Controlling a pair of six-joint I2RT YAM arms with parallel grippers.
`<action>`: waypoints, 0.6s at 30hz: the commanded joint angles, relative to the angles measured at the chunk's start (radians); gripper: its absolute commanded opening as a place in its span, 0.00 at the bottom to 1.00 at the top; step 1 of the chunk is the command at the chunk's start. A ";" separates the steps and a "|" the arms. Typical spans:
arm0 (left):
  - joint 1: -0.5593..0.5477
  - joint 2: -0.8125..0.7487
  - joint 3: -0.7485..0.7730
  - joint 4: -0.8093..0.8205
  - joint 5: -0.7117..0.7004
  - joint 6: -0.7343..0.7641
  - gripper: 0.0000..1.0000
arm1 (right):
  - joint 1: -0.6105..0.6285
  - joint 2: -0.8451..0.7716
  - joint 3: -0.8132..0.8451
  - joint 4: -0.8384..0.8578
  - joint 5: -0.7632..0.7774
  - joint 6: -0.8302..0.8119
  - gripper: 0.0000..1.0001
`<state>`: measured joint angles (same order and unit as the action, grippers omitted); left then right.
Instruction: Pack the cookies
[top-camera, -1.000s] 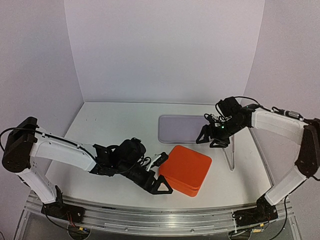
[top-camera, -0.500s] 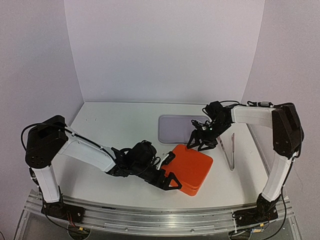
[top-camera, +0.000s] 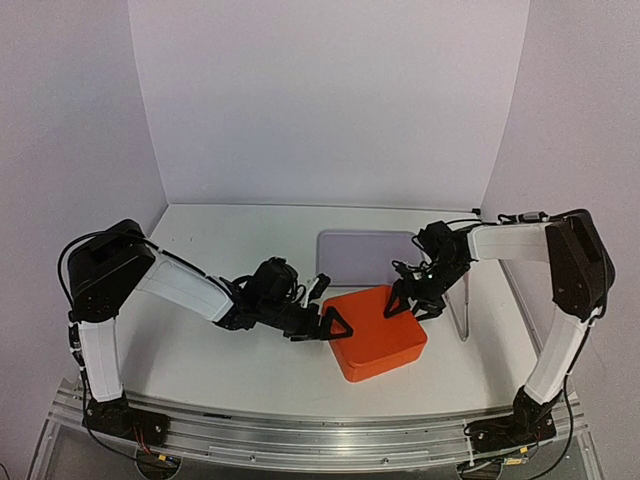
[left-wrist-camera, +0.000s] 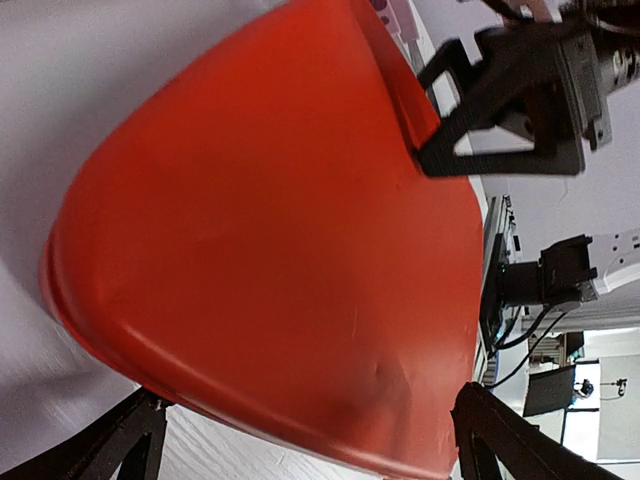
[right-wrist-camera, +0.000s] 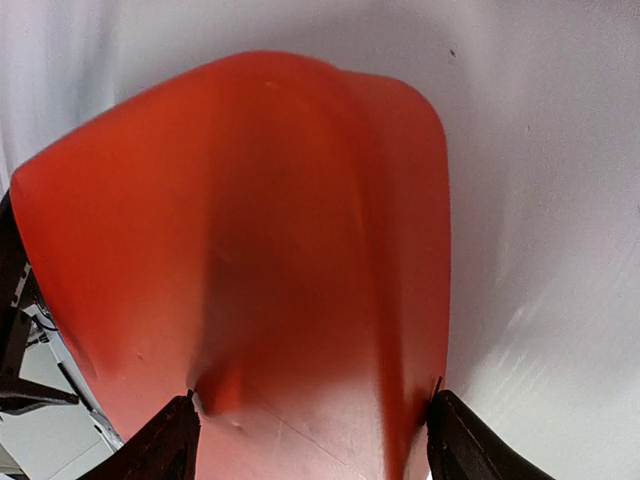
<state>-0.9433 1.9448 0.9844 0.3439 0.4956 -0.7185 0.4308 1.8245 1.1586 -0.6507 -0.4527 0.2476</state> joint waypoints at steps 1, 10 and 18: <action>0.024 0.032 0.097 0.105 0.034 0.002 1.00 | 0.007 -0.101 -0.063 0.034 0.001 0.105 0.74; 0.047 0.040 0.147 -0.014 0.000 -0.026 1.00 | 0.007 -0.245 -0.180 0.096 0.186 0.277 0.77; 0.045 -0.037 0.127 -0.192 -0.045 -0.087 0.94 | 0.008 -0.266 -0.182 0.095 0.156 0.295 0.73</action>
<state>-0.9020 1.9850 1.0969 0.2349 0.4694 -0.7637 0.4335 1.5731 0.9768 -0.5685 -0.3007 0.5176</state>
